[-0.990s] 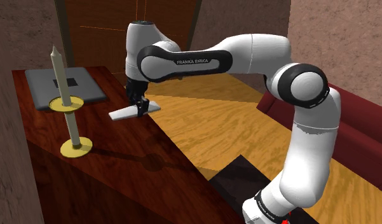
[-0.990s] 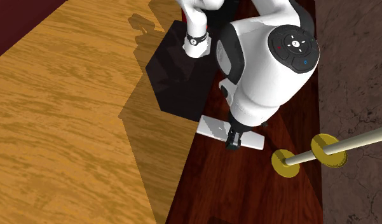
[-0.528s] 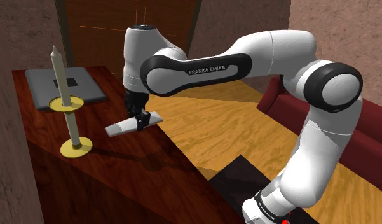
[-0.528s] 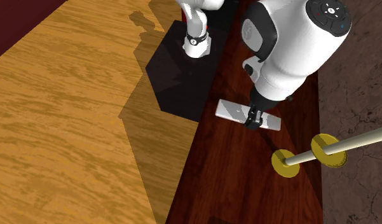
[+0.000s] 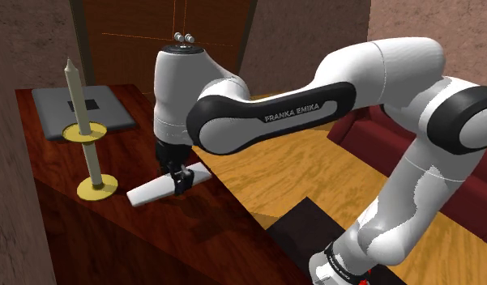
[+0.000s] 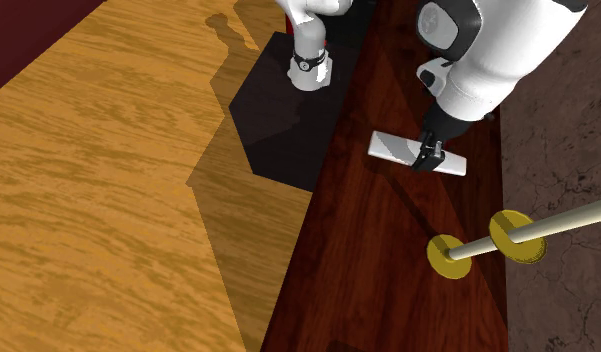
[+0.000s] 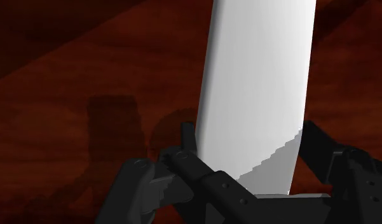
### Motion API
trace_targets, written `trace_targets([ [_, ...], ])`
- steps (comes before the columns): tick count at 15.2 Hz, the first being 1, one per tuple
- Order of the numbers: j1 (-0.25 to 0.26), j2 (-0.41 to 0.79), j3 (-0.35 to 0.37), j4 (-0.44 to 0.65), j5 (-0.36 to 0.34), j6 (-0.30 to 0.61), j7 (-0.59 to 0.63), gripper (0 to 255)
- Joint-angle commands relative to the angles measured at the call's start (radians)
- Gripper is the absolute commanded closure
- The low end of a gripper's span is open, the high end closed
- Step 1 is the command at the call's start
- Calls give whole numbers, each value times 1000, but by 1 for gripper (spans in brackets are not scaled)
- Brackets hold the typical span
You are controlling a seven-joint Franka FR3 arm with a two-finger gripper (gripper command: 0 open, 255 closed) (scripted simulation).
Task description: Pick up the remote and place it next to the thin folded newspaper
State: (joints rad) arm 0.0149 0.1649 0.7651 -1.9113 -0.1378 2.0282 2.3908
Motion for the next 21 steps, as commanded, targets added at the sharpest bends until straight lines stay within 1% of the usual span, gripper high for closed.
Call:
trace_targets([
  [1, 15, -46, 24, -47, 32, 13, 31, 255],
  [8, 84, -130, 96, -124, 96, 29, 146, 255],
  [13, 141, -155, 152, -144, 117, 31, 250, 255],
  [15, 163, -156, 173, -145, 118, 31, 292, 255],
  [21, 171, -105, 174, -192, 68, 107, 329, 255],
])
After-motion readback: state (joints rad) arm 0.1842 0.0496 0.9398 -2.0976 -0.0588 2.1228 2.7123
